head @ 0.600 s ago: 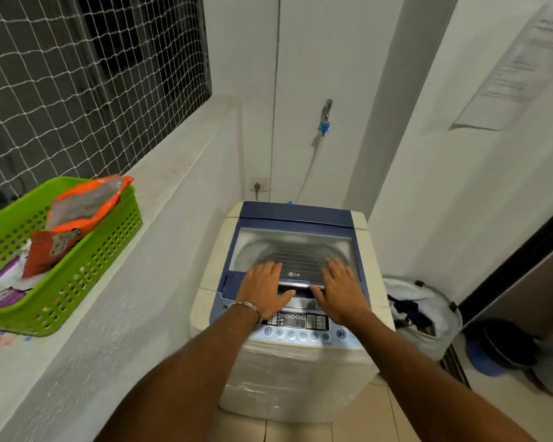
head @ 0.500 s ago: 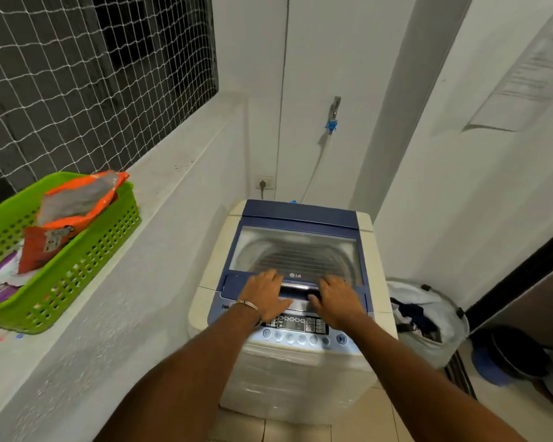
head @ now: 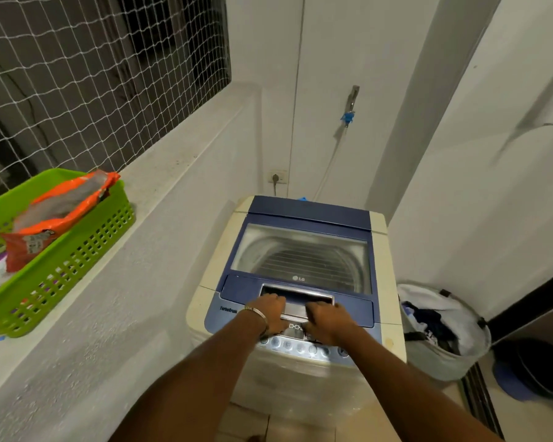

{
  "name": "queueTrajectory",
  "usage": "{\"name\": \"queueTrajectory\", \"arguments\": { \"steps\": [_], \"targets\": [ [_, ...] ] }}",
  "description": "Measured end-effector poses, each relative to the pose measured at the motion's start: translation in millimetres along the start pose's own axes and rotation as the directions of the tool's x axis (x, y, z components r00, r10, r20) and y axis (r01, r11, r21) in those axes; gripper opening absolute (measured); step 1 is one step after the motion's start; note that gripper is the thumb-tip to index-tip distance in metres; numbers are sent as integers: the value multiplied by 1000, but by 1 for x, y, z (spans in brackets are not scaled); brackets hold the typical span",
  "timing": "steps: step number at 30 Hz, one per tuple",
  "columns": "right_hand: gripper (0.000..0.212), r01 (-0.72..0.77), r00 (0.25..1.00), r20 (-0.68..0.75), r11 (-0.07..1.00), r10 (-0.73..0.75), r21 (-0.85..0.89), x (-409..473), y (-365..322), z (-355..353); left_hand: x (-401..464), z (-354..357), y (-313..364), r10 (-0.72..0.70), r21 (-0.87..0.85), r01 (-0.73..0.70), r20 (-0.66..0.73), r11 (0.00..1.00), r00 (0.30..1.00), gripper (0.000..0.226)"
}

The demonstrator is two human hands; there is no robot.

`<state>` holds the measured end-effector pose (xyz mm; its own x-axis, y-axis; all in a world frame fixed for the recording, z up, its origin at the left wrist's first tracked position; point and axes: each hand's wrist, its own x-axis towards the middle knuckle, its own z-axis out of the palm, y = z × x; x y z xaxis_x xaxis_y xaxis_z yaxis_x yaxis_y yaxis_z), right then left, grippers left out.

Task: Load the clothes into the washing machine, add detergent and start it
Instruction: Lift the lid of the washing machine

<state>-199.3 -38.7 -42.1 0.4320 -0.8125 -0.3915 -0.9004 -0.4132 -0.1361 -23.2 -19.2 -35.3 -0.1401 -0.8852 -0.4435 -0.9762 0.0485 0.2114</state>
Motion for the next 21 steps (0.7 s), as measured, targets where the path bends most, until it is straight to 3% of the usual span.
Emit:
{"name": "queueTrajectory", "arguments": {
  "steps": [9,17,21],
  "targets": [
    [50,-93,995,38,996,93,-6,2,-9,-6,13,-5,4,-23,80,21,24,997,999,52],
    [55,-37,993,-112,995,27,-91,-4,-6,-40,4,-55,5,78,156,-73,-27,985,997,59],
    [41,-15,972,-236,991,-18,-134,-1,-2,-75,1,-94,4,134,206,-115,-79,972,988,44]
  ]
}}
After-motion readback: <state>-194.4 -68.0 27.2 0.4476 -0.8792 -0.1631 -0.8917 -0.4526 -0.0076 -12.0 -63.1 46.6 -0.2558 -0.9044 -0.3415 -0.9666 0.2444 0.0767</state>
